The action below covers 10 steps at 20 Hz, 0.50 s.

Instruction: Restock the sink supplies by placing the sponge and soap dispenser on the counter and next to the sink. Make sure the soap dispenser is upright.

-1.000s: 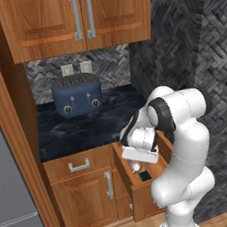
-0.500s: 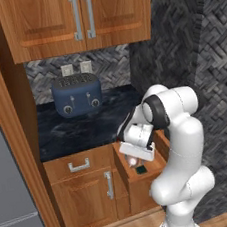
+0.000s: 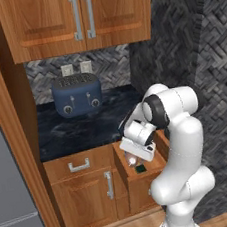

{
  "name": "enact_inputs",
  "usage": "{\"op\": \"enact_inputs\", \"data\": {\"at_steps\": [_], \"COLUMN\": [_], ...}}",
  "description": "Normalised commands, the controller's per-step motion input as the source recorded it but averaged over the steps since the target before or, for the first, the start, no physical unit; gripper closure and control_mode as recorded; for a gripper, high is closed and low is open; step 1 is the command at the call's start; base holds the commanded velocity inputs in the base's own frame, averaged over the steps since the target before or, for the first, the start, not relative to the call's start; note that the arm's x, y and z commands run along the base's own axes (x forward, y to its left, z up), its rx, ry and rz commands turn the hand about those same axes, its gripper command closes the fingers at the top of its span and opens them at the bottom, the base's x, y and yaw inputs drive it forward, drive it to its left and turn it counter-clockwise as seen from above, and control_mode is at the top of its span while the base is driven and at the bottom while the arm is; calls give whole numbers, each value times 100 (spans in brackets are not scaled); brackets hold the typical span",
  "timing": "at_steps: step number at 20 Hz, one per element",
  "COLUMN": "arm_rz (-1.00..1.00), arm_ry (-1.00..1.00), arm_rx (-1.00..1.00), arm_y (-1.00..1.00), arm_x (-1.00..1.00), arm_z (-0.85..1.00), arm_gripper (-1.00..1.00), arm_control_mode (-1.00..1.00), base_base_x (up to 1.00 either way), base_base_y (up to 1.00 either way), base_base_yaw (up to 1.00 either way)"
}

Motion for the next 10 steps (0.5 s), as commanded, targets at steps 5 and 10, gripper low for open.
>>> {"op": "enact_inputs", "data": {"at_steps": [5, 10], "arm_rz": [-7, -4], "arm_ry": [-15, -4], "arm_rx": [6, 2], "arm_y": [-14, 2], "arm_x": [0, 0], "arm_z": [-5, -41], "arm_gripper": [-100, -100], "arm_control_mode": [-100, -100], "base_base_x": [0, 0], "base_base_y": [0, 0], "base_base_yaw": [0, 0]}}
